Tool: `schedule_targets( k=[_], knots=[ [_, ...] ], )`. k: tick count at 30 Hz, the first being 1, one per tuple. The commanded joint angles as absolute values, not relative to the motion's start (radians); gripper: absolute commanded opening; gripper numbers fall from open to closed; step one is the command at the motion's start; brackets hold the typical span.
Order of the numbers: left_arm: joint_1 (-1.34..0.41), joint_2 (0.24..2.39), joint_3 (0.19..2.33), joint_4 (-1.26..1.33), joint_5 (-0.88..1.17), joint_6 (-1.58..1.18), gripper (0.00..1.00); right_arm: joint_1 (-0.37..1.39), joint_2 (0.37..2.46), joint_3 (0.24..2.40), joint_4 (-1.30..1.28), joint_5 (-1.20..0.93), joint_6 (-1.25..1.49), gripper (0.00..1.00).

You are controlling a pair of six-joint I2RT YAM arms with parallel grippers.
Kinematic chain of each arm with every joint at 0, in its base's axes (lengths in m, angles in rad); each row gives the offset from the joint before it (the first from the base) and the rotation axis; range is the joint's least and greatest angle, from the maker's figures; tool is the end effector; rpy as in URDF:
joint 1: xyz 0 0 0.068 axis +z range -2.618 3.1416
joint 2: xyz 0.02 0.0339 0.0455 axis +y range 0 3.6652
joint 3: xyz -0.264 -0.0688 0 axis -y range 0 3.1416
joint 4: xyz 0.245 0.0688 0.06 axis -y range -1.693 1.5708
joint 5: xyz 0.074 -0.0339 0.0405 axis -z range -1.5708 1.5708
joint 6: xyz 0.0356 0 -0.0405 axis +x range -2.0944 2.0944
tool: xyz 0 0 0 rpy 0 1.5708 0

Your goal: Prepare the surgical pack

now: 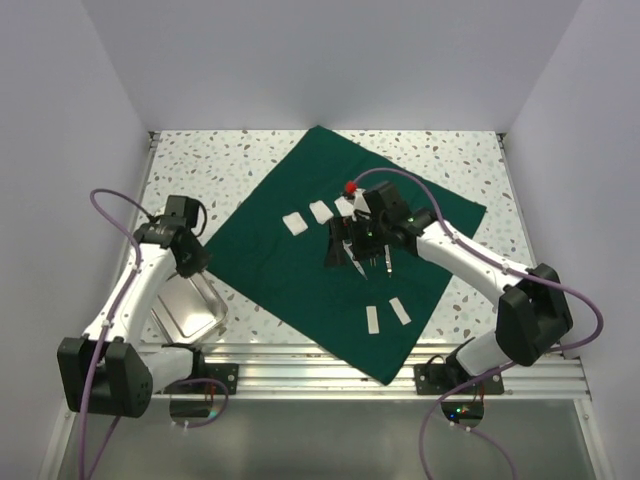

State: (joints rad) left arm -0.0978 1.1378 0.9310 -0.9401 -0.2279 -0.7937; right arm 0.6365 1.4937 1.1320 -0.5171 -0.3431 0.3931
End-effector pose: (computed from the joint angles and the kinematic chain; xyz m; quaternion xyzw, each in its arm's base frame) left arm 0.2058 -0.0121 0.2625 -0.3537 0.9049 0.0102 0.2365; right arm 0.2491 0.1990 0.2633 -0.1700 0.9130 0.3043 0.2118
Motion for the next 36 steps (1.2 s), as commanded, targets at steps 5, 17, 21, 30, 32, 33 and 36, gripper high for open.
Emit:
schedule_targets(
  k=[5, 17, 21, 30, 32, 33, 36],
  knots=[
    [0.103, 1.215, 0.882, -0.944, -0.278, -0.591, 0.00, 0.620, 1.459, 1.049, -0.463, -0.416, 0.367, 0.98],
    [0.132, 1.373, 0.888, -0.871, -0.187, -0.517, 0.04, 0.600, 1.422, 1.034, -0.436, -0.361, 0.362, 0.99],
    [0.130, 1.405, 0.884, -0.845, -0.163, -0.515, 0.16, 0.574, 1.443, 1.032, -0.425, -0.360, 0.368, 0.99],
    [0.133, 1.353, 0.868, -0.841, -0.112, -0.563, 0.62, 0.545, 1.569, 1.123, -0.503, -0.232, 0.348, 0.98],
    [0.126, 1.289, 0.900, -0.856, -0.097, -0.574, 0.63, 0.546, 1.621, 1.134, -0.525, -0.145, 0.338, 0.97],
    [0.115, 1.260, 0.913, -0.839, -0.071, -0.568, 0.63, 0.545, 1.637, 1.146, -0.549, -0.102, 0.331, 0.95],
    [0.008, 1.197, 0.954, -0.784, -0.014, -0.574, 0.61, 0.546, 1.695, 1.167, -0.555, -0.020, 0.299, 0.90]
  ],
)
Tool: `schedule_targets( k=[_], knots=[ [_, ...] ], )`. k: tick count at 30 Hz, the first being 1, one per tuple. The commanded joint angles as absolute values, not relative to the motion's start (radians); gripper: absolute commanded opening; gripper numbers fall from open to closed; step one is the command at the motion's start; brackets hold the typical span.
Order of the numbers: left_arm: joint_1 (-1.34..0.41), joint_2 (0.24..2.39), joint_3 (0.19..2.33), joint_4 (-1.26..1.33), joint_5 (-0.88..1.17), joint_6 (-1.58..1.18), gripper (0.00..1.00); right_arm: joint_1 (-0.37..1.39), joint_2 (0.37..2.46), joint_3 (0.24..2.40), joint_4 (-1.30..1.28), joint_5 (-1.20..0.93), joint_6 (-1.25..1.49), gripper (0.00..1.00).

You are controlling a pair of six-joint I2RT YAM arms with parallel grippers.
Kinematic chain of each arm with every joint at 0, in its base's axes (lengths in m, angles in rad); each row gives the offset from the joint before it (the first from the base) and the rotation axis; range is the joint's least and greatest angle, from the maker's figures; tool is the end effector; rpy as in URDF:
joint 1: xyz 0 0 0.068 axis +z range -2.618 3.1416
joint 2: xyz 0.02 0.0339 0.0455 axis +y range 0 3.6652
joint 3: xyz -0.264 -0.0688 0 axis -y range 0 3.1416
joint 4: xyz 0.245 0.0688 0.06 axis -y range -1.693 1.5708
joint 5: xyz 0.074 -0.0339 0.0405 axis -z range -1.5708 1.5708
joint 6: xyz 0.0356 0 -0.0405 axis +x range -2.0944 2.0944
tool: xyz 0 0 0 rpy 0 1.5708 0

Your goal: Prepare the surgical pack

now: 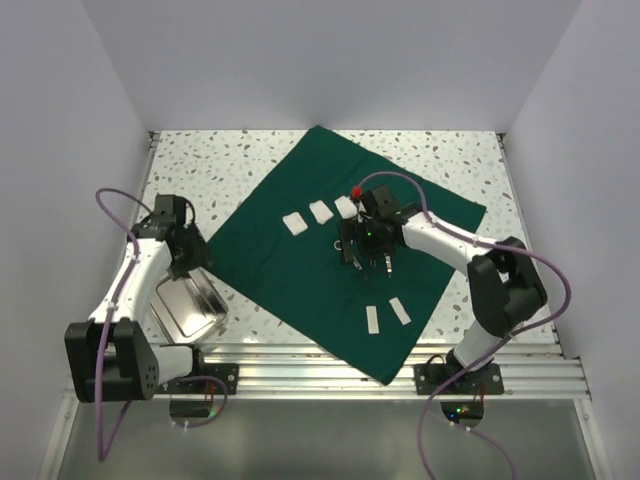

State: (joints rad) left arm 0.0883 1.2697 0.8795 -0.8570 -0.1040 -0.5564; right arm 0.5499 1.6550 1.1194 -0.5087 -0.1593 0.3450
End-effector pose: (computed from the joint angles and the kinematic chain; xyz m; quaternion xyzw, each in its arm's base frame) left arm 0.2247 0.0236 0.2242 -0.3202 0.9322 0.0126 0.1684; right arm 0.2855 0.1816 0.2088 -0.1190 0.9553 0.1815 0.2006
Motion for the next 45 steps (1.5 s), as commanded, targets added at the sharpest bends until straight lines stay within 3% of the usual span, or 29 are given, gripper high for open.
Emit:
schedule_targets(
  k=[1, 5, 8, 14, 20, 23, 24, 28, 29, 36, 37, 38, 42, 45],
  knots=[
    [-0.042, 1.195, 0.962, -0.772, 0.017, -0.577, 0.61, 0.545, 1.706, 1.173, -0.552, -0.014, 0.293, 0.88],
    [-0.144, 1.135, 0.861, -0.578, 0.147, -0.630, 0.60, 0.546, 1.772, 1.219, -0.543, -0.006, 0.278, 0.75],
    [-0.153, 1.094, 0.799, -0.517, 0.192, -0.653, 0.59, 0.545, 1.776, 1.249, -0.555, 0.037, 0.281, 0.56],
    [-0.163, 1.078, 0.796, -0.532, 0.206, -0.621, 0.57, 0.545, 1.792, 1.304, -0.593, 0.126, 0.285, 0.48],
    [-0.178, 1.048, 0.784, -0.499, 0.265, -0.623, 0.57, 0.520, 1.862, 1.334, -0.603, 0.146, 0.285, 0.49],
    [-0.179, 1.045, 0.782, -0.492, 0.296, -0.614, 0.61, 0.512, 1.885, 1.345, -0.601, 0.152, 0.278, 0.49],
    [-0.181, 1.045, 0.784, -0.486, 0.305, -0.612, 0.68, 0.500, 1.890, 1.347, -0.600, 0.144, 0.278, 0.49],
    [-0.199, 1.057, 0.784, -0.462, 0.328, -0.617, 0.70, 0.489, 1.910, 1.345, -0.592, 0.109, 0.278, 0.46],
    [-0.205, 1.060, 0.785, -0.456, 0.330, -0.620, 0.70, 0.491, 1.911, 1.344, -0.591, 0.106, 0.278, 0.38],
    [-0.274, 1.101, 0.792, -0.430, 0.324, -0.623, 0.66, 0.488, 1.917, 1.335, -0.589, 0.104, 0.282, 0.15],
    [-0.294, 1.107, 0.796, -0.422, 0.327, -0.621, 0.66, 0.488, 1.922, 1.338, -0.597, 0.106, 0.281, 0.03],
    [-0.307, 1.112, 0.795, -0.414, 0.334, -0.620, 0.66, 0.489, 1.918, 1.339, -0.600, 0.104, 0.281, 0.00],
    [-0.336, 1.126, 0.750, -0.298, 0.464, -0.646, 0.64, 0.488, 1.784, 1.283, -0.534, -0.055, 0.281, 0.00],
    [-0.337, 1.108, 0.707, -0.105, 0.600, -0.704, 0.59, 0.486, 1.642, 1.195, -0.408, -0.364, 0.297, 0.00]
  ],
)
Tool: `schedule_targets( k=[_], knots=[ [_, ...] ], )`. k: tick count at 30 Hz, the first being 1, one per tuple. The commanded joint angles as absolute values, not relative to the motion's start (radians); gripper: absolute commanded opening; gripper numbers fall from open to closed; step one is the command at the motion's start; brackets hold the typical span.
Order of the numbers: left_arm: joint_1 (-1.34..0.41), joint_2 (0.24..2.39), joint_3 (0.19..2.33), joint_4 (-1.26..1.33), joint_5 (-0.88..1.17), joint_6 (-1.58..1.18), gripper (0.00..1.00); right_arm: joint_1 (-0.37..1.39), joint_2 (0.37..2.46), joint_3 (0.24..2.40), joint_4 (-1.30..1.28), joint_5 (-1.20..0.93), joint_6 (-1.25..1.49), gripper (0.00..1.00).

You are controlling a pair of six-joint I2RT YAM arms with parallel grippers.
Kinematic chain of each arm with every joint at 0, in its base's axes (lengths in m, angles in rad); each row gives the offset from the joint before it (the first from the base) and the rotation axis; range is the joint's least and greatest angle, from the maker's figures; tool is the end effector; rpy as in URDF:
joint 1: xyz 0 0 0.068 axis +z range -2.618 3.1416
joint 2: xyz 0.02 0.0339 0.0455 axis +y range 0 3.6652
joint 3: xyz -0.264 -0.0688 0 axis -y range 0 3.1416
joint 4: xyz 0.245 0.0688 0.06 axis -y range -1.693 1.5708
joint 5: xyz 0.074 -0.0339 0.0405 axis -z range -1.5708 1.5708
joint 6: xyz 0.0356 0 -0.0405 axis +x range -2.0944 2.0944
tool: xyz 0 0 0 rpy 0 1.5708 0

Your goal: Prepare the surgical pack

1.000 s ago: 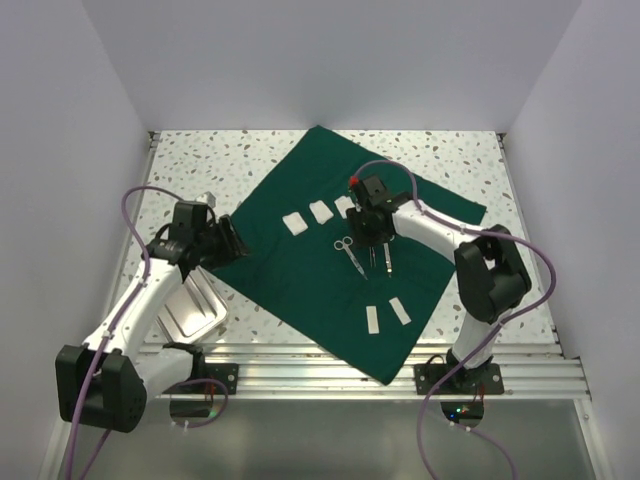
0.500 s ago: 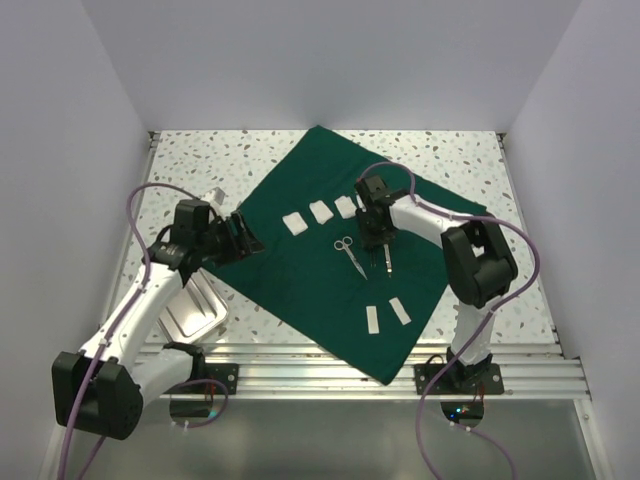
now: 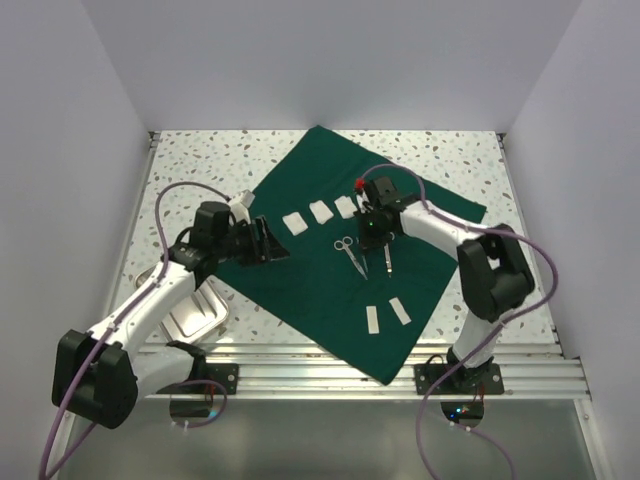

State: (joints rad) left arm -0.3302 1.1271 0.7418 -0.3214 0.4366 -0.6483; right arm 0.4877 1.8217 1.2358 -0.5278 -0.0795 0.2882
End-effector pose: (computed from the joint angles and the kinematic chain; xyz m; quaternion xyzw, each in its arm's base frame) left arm 0.2194 -0.0911 0.2465 -0.0509 0.8897 -0.3657 0.2684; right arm 0.3266 0.1764 0.1855 -0.1059 0.9675 0.1215 0.1949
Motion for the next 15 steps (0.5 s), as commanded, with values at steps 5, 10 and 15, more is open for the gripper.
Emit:
schedule_targets(
  k=[5, 10, 15],
  knots=[
    [-0.345, 1.072, 0.681, 0.061, 0.647, -0.726, 0.54, 0.482, 1.571, 1.111, -0.237, -0.843, 0.402, 0.00],
    [-0.359, 1.051, 0.631, 0.193, 0.683, -0.773, 0.52, 0.483, 1.548, 0.985, 0.150, -1.058, 0.661, 0.00],
    [-0.402, 1.058, 0.584, 0.318, 0.667, -0.870, 0.52, 0.491, 1.549, 0.910, 0.472, -1.123, 0.914, 0.00]
  ],
)
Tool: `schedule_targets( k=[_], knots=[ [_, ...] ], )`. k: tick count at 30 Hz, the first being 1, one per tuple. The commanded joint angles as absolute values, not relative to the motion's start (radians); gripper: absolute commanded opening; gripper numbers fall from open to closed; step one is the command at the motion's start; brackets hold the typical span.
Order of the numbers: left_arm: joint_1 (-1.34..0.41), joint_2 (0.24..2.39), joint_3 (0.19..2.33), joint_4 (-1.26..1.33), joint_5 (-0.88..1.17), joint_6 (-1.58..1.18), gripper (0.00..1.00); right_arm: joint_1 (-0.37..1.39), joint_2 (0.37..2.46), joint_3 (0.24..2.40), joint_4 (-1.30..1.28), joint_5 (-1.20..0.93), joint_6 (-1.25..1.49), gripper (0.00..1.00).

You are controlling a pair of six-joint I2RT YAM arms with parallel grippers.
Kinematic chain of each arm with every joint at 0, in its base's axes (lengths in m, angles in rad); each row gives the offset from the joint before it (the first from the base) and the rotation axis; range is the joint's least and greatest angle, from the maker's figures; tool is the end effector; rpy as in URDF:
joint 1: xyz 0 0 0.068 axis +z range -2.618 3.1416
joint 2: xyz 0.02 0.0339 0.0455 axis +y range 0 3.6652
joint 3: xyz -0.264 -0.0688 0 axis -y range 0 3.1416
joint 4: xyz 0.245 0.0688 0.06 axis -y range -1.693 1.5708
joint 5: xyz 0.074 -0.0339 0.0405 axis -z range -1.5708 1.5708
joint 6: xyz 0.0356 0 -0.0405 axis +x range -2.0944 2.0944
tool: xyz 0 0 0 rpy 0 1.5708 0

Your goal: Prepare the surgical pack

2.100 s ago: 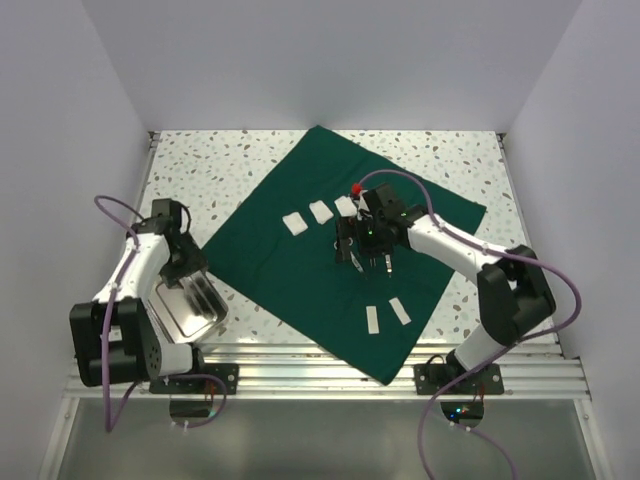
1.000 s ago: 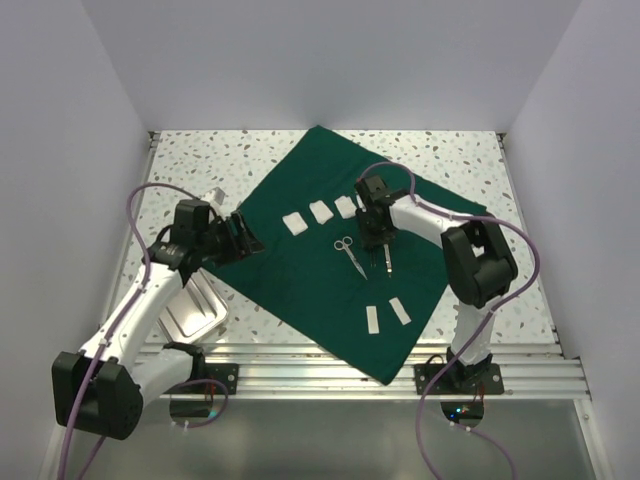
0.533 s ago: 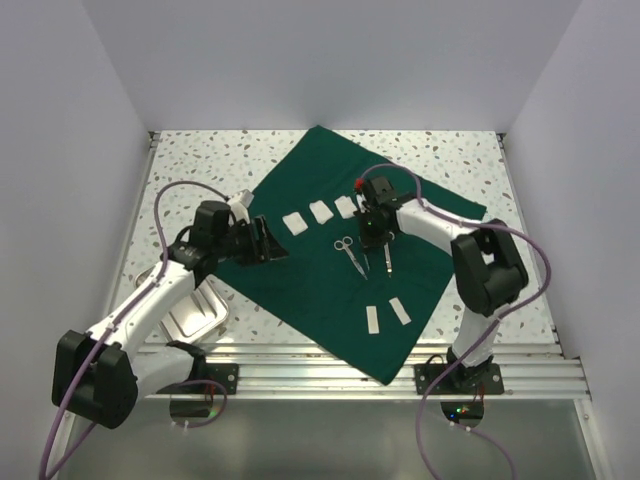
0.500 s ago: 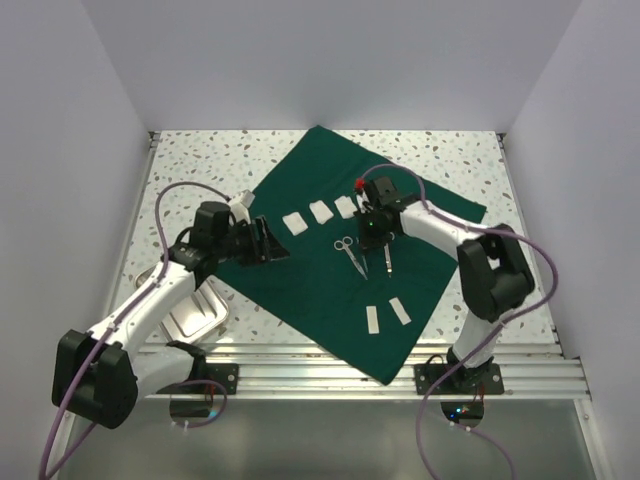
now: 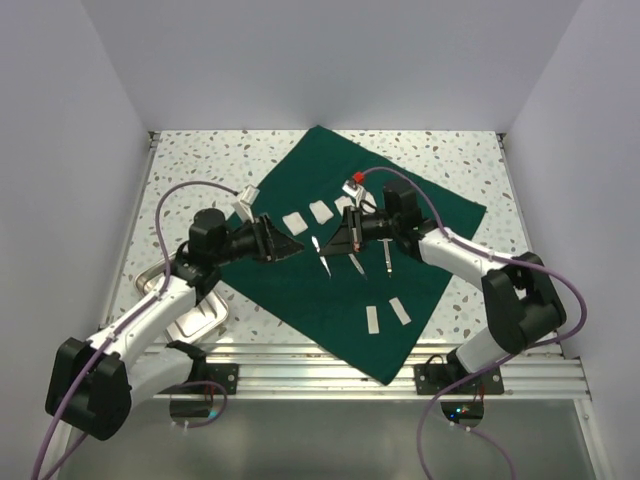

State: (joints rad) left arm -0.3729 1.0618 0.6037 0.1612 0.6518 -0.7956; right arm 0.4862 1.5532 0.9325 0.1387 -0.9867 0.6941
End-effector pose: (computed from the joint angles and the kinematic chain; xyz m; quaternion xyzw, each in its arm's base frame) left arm 0.2114 -0.1059 0.2596 0.0264 0.7846 -0.5255 0.3280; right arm 0.2801 0.1816 0.2404 -0.1658 0.7748 0.5904 0.1535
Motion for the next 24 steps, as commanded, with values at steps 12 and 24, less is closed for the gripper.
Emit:
schedule_targets(
  k=[12, 24],
  knots=[
    [-0.476, 1.104, 0.571, 0.477, 0.621, -0.951, 0.41, 0.543, 1.557, 0.905, 0.558, -1.109, 0.982, 0.00],
    [-0.476, 1.082, 0.569, 0.437, 0.577, -0.948, 0.10, 0.552, 1.539, 0.881, 0.543, -1.101, 0.968, 0.00]
  ],
)
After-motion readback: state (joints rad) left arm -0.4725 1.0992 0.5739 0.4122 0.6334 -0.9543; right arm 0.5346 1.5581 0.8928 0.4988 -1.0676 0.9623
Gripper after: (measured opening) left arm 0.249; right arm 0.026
